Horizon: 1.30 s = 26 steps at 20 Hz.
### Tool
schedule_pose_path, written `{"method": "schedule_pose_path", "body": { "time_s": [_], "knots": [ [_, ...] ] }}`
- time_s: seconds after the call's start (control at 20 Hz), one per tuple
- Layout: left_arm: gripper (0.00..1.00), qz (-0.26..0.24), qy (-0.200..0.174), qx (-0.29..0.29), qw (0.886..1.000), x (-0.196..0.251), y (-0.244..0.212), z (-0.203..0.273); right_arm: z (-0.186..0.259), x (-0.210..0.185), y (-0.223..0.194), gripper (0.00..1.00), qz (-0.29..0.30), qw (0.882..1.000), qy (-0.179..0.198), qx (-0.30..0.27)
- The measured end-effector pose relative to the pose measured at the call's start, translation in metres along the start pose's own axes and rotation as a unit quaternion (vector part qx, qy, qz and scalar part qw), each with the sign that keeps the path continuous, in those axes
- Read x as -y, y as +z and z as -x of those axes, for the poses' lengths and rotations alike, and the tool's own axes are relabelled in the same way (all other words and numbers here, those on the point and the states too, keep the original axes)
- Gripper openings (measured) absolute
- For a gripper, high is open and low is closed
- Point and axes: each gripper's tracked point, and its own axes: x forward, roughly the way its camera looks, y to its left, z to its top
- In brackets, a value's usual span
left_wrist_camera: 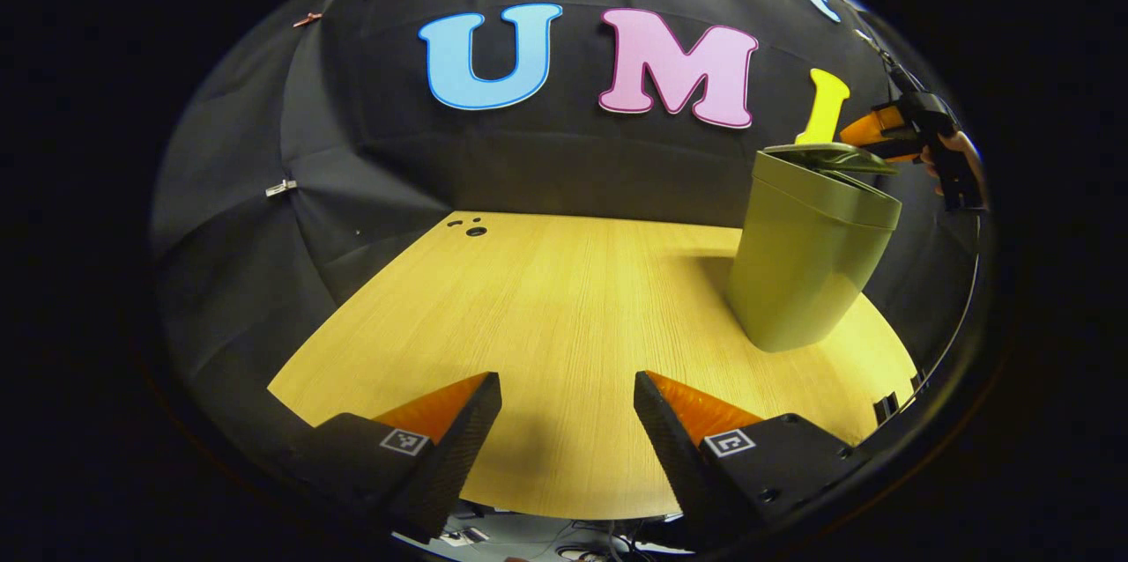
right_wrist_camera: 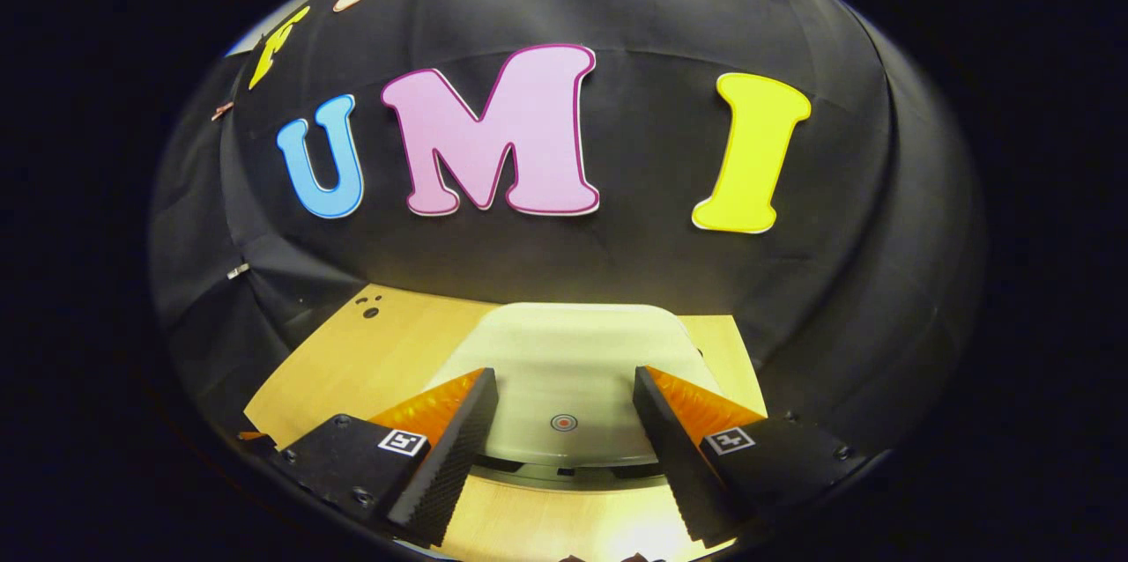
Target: Press the lid of the desktop garbage bin to open it, pick up the crumpled paper on the desktop and throw it into the bin, then pick up the pop can on the desktop and drop it into the bin, and finally close the garbage bin lid.
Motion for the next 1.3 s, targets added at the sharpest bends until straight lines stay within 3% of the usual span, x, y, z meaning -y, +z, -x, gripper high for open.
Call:
{"method": "schedule_pose_path", "body": {
  "time_s": [0.25,0.8,1.3],
  "knots": [
    [0.97,-0.002,0.001,-0.003,1.0,-0.001,0.0,-0.002,0.0,0.001,-0.025,0.98,0.0,1.0,-0.006,-0.02],
    [0.98,-0.018,-0.005,-0.006,1.0,0.012,0.012,-0.018,0.0,-0.002,-0.029,1.0,0.002,1.0,-0.021,0.012],
    [0.97,-0.032,-0.026,-0.004,0.999,0.055,0.032,-0.049,-0.005,-0.006,-0.028,1.0,0.018,0.999,0.004,0.046]
  ]
}}
